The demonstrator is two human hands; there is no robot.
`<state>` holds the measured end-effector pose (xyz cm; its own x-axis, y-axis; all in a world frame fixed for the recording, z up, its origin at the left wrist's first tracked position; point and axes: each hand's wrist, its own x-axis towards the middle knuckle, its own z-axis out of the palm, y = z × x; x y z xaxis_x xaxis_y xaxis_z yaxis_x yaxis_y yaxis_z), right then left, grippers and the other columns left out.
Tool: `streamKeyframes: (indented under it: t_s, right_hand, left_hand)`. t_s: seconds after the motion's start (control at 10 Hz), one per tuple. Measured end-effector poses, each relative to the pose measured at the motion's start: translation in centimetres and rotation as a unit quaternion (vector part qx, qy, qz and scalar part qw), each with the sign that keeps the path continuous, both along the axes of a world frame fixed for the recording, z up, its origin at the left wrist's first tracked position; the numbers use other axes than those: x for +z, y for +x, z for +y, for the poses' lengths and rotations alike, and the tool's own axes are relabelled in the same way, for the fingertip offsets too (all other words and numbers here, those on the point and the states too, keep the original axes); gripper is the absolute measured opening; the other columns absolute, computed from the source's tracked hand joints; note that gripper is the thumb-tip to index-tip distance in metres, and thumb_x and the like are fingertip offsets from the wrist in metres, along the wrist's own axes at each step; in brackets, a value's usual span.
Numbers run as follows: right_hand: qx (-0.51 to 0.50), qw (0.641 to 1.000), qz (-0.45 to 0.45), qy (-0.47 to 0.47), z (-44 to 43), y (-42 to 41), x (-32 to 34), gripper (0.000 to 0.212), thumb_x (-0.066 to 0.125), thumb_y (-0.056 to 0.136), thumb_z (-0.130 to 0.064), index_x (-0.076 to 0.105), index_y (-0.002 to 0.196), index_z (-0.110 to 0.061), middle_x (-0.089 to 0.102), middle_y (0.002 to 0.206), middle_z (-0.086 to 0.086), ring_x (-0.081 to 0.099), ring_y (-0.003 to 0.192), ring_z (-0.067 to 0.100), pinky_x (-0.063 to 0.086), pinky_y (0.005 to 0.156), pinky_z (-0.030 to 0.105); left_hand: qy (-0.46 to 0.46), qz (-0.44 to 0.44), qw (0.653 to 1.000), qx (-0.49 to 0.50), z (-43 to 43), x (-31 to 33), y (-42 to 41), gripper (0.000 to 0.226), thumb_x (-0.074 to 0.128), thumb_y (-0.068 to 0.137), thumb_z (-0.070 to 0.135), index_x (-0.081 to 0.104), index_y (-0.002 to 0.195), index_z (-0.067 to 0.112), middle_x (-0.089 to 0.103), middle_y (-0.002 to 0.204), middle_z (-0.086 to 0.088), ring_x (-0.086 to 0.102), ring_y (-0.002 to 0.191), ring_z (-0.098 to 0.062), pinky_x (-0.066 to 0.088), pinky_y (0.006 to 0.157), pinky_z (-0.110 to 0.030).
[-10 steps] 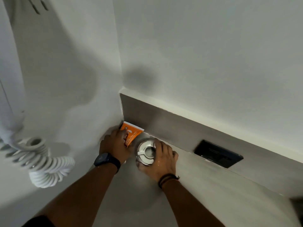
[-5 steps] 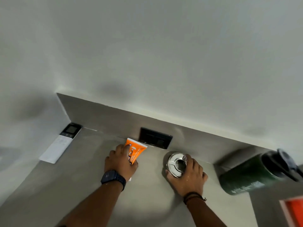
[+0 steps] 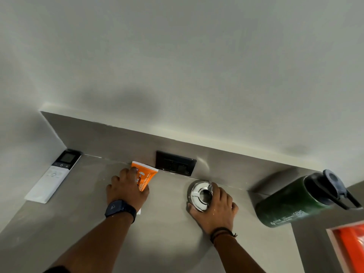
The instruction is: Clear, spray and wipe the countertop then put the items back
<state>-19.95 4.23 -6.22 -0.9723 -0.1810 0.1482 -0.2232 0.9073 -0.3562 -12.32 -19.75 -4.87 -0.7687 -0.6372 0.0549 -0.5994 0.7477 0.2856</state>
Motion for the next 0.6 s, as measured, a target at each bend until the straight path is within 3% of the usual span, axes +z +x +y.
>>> streamKeyframes:
  t_s: [0.2,0.3,0.4,0.6]
  right_hand:
    - [-0.001,1.0,0.006,0.018,-0.9,0.4,0.1,0.099,0.056,0.051,-0.087,0.049,0.128,-0.025,0.056,0.128,0.002,0.049,0.12,0.027,0.036,0.094,0.048]
    - [-0.01,1.0,0.005,0.027,-1.0,0.7,0.9,0.109,0.043,0.051,-0.097,0.043,0.133,-0.027,0.046,0.141,0.004,0.037,0.133,0.027,0.031,0.102,0.052]
    - [-0.01,1.0,0.013,0.023,-0.8,1.1,2.3,0.106,0.04,0.056,-0.095,0.044,0.134,-0.023,0.048,0.141,0.006,0.039,0.133,0.027,0.032,0.102,0.053]
    - [0.02,0.997,0.071,-0.032,0.0,0.2,8.8,0.097,0.046,0.063,-0.083,0.05,0.133,-0.016,0.055,0.132,0.006,0.048,0.124,0.027,0.039,0.098,0.048]
  left_hand:
    - [0.001,-0.008,1.0,-0.006,-1.2,0.2,0.1,0.092,0.079,0.061,0.064,0.049,0.133,0.015,0.052,0.13,-0.016,0.052,0.106,-0.041,0.044,0.083,-0.052]
    - [-0.016,0.031,0.999,-0.023,-1.5,0.6,0.3,0.101,0.063,0.058,0.082,0.049,0.133,0.015,0.051,0.134,-0.018,0.051,0.112,-0.044,0.046,0.085,-0.057]
    - [-0.016,0.039,0.999,-0.033,-1.6,1.6,0.4,0.108,0.041,0.056,0.092,0.045,0.136,0.019,0.047,0.141,-0.016,0.047,0.122,-0.043,0.045,0.091,-0.059]
    - [-0.012,0.088,0.996,-0.018,-0.1,7.7,-0.8,0.117,0.027,0.054,0.101,0.039,0.143,0.026,0.038,0.15,-0.01,0.04,0.131,-0.035,0.04,0.102,-0.053]
